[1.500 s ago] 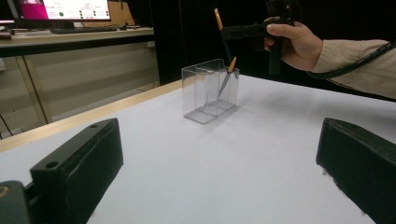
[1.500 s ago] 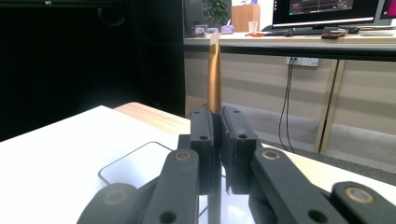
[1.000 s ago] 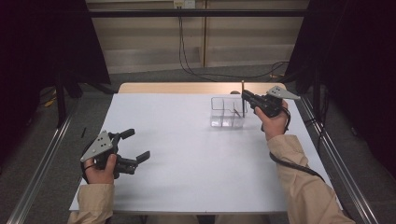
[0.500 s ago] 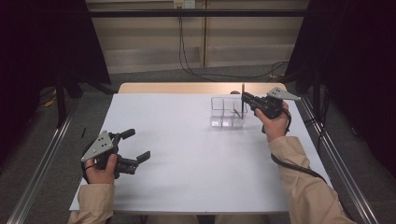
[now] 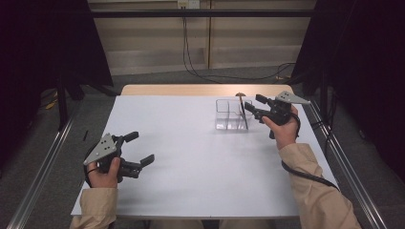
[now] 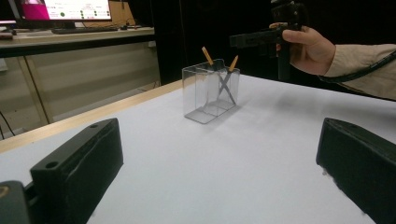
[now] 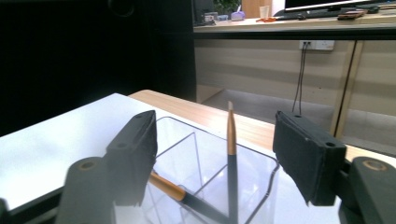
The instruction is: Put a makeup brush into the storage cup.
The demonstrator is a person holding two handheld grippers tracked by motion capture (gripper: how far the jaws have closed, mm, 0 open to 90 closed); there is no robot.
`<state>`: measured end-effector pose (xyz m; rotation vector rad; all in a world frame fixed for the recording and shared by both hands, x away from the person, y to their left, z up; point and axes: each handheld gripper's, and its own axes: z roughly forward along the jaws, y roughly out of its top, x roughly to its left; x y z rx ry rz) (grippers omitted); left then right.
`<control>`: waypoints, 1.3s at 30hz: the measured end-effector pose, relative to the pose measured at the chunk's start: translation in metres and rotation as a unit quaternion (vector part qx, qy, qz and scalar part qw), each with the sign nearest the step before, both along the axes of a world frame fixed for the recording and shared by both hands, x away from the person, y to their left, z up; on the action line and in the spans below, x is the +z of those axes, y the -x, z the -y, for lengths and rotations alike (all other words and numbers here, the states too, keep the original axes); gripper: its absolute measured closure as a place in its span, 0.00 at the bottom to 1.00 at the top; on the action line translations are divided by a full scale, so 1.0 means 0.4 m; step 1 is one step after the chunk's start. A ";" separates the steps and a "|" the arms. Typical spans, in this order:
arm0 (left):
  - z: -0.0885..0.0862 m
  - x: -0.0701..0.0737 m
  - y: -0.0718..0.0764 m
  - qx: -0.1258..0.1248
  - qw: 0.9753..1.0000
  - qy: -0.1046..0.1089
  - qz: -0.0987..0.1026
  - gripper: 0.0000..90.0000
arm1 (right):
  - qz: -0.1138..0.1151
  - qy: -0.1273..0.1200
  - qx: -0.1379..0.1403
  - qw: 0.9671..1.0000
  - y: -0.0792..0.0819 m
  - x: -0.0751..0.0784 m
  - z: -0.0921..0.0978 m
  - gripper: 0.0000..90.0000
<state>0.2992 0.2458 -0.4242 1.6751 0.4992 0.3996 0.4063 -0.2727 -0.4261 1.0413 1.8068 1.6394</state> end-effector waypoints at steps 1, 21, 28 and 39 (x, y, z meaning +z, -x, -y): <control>0.000 0.000 0.000 0.000 1.000 0.000 -0.001 0.00 | 0.000 0.001 -0.001 1.000 0.002 0.002 -0.001 0.30; 0.002 0.000 0.000 -0.001 1.000 0.002 0.000 0.01 | -0.005 0.018 0.017 1.000 0.031 0.004 0.005 0.16; 0.005 -0.002 0.000 -0.001 1.000 0.002 -0.002 0.01 | -0.003 0.028 0.025 0.999 0.051 0.012 0.011 0.14; 0.012 0.001 0.000 -0.007 1.000 0.002 0.000 0.00 | -0.007 0.036 0.033 0.999 0.082 0.007 0.015 0.13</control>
